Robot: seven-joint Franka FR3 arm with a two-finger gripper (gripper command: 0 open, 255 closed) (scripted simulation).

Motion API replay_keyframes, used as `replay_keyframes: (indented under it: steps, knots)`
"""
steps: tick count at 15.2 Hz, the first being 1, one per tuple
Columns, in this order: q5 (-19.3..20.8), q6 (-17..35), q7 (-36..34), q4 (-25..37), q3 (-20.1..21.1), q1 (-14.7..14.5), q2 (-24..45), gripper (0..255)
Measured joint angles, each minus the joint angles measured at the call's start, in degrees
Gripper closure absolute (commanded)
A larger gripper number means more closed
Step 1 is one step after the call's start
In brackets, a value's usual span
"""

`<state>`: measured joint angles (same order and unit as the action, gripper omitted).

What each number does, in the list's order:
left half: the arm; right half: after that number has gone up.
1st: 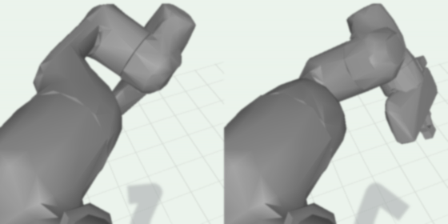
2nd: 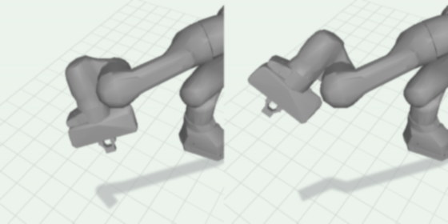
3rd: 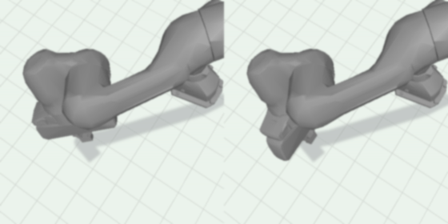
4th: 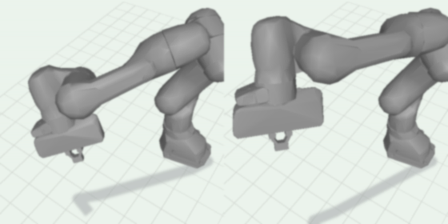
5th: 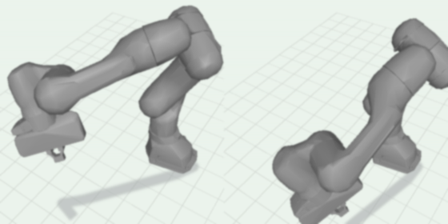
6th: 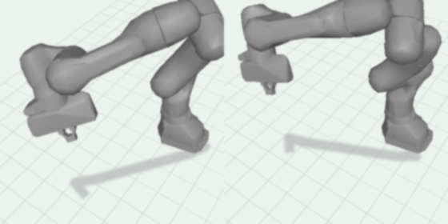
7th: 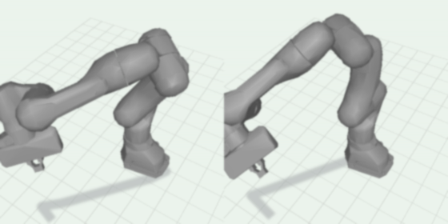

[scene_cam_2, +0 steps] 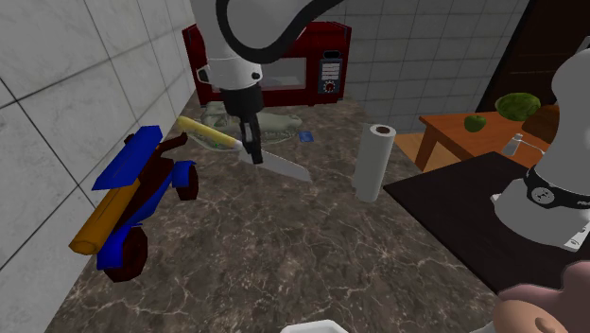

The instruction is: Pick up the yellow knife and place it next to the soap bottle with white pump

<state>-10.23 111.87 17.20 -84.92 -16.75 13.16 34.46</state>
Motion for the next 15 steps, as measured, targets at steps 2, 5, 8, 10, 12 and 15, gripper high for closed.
replay_keyframes:
  steps: [2, 5, 8, 10, 12, 15]
  knots:
    - [0.2, -1.2, -0.1, 0.5, -0.1, 0.0, -0.7, 255]
    - [0.5, -2.8, -0.3, 1.3, -0.3, -0.2, -1.5, 255]
    - [0.7, -4.8, -0.4, 2.8, -0.4, -0.1, -2.1, 255]
    - [0.9, -6.0, -0.5, 3.4, -0.5, 0.0, -2.7, 255]
    - [1.0, -7.1, -0.6, 4.1, -0.6, 0.0, -3.1, 255]
    - [1.1, -9.5, -0.7, 6.3, -0.7, 0.1, -3.3, 255]
